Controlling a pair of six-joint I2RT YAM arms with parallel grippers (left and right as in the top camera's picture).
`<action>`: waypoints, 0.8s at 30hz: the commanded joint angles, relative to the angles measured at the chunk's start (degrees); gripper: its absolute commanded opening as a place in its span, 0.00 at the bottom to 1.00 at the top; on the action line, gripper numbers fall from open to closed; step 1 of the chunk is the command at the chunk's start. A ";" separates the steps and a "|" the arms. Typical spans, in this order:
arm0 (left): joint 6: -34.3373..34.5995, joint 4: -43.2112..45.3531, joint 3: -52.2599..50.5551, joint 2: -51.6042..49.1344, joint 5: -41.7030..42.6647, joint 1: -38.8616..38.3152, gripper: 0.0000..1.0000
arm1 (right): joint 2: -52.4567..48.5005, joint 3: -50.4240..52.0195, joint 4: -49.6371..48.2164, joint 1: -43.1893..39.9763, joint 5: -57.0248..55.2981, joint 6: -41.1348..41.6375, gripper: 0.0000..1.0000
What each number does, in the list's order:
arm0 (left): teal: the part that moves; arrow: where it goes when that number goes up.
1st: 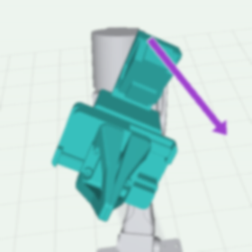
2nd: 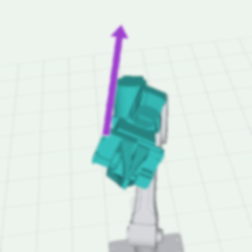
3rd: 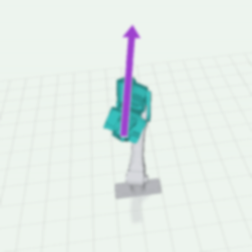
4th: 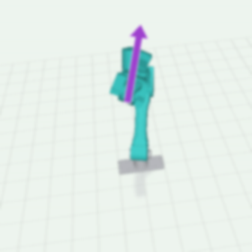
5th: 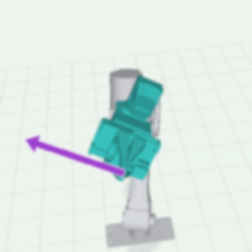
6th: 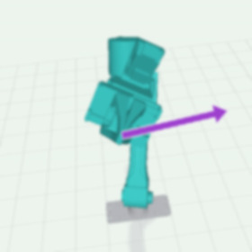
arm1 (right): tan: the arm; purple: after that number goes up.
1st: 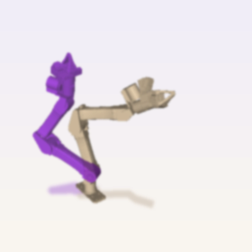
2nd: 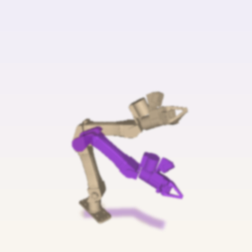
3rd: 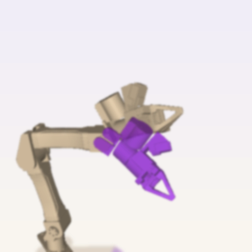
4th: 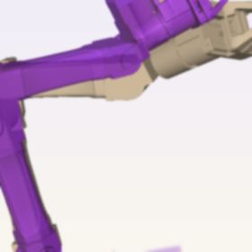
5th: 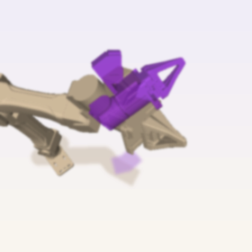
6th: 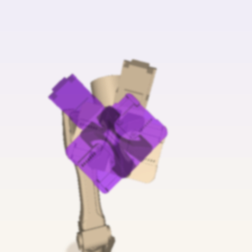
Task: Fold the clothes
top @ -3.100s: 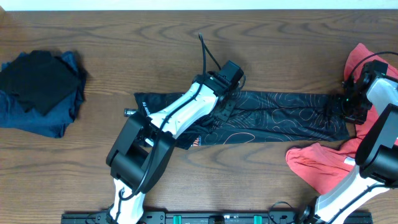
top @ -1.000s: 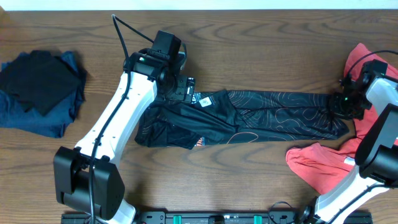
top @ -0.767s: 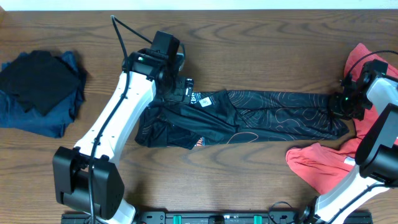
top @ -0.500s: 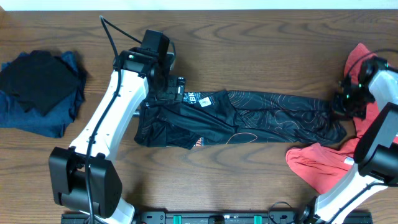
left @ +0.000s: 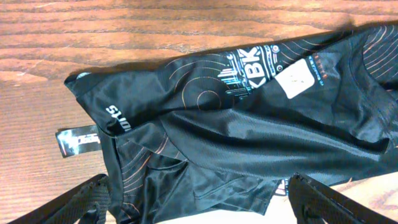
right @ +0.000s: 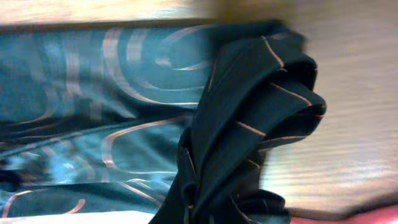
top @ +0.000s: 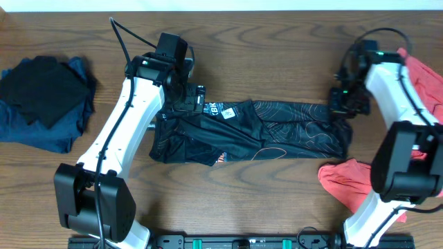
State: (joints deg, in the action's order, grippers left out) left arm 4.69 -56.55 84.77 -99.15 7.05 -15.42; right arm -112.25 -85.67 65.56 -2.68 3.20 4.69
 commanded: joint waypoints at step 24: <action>0.28 -0.63 -0.13 0.00 -0.68 0.26 0.92 | -3.06 -0.48 -8.15 22.62 0.09 8.57 0.15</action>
State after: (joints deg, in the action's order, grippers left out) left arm 4.69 -56.82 84.77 -99.15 7.05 -15.42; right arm -114.74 -85.67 57.54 18.52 3.22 12.45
